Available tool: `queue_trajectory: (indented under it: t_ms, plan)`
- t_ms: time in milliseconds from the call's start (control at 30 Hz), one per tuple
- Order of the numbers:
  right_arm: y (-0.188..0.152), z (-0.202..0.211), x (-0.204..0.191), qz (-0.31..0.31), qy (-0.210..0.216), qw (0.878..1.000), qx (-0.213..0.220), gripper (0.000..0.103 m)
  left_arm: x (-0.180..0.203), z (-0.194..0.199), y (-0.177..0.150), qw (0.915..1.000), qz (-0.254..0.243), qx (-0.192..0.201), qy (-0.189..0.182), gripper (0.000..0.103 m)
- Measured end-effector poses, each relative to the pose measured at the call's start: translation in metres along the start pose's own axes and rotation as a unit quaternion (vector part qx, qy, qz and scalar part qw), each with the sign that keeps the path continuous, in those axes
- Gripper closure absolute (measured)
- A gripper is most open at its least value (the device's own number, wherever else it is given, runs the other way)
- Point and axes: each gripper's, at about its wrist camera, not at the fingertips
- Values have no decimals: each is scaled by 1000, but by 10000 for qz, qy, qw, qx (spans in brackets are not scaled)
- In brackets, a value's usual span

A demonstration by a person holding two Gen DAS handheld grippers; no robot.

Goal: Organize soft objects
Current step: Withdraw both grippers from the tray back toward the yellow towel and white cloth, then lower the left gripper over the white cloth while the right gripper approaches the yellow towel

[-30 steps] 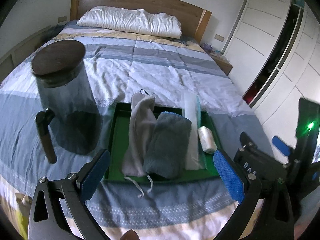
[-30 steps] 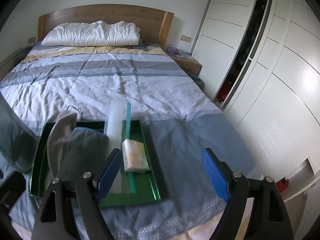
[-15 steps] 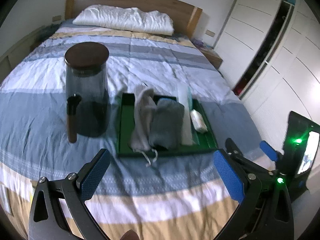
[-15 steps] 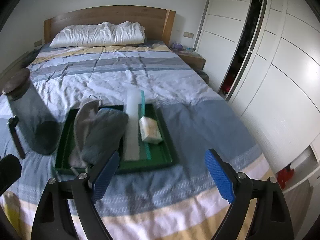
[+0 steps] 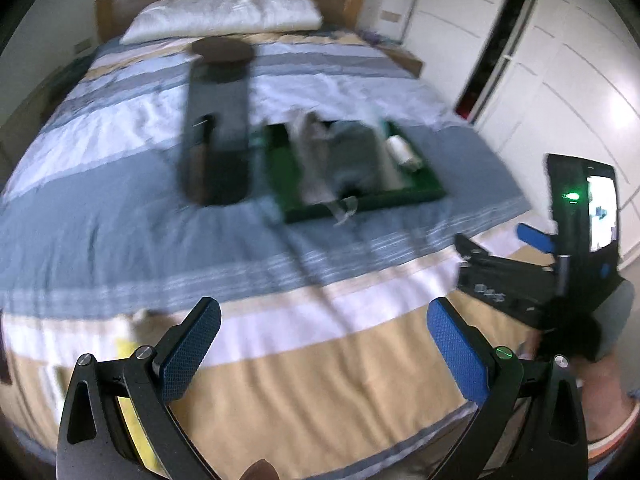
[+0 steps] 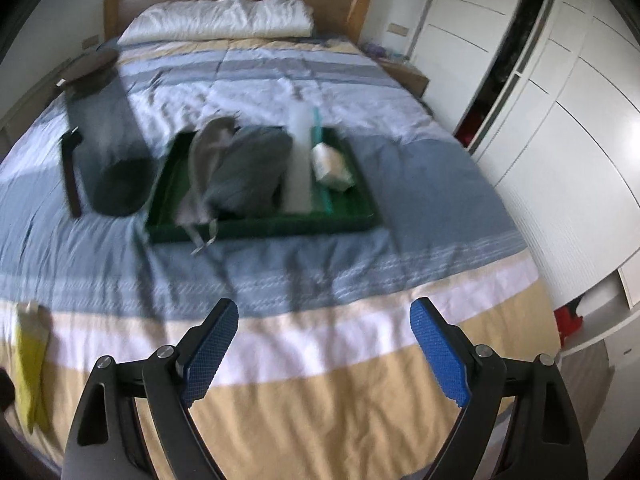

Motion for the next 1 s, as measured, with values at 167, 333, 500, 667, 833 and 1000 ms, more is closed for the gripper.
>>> queue_trajectory:
  t_ms: [167, 333, 500, 667, 833, 1000]
  plan:
    - [-9, 3, -40, 108, 392, 9989, -222, 14, -54, 0, -27, 9987, 268, -192, 376, 2]
    - [-20, -2, -94, 265, 991, 9936, -482, 14, -124, -5, -64, 9914, 777, -524, 911, 2]
    - [-32, -9, -156, 429, 1589, 9838, -711, 14, -197, -20, -98, 9756, 1225, -881, 1596, 2]
    - [-48, -22, -205, 390, 1921, 9753, -1019, 14, -264, -36, -123, 9587, 1575, -1164, 2061, 2]
    - [-57, -43, -244, 248, 2109, 9686, -1292, 14, -304, -57, -147, 9532, 1695, -1360, 2104, 2]
    - [-63, -64, -265, 89, 2120, 9658, -1488, 14, -326, -76, -160, 9515, 1753, -1486, 2044, 2]
Point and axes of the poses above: each gripper's, at about its wrist camera, not at the fingertips, and z roughly against the way its jaws point, x to its right, y to its top, and after that the axes turned 12 degrees about y, right-handed
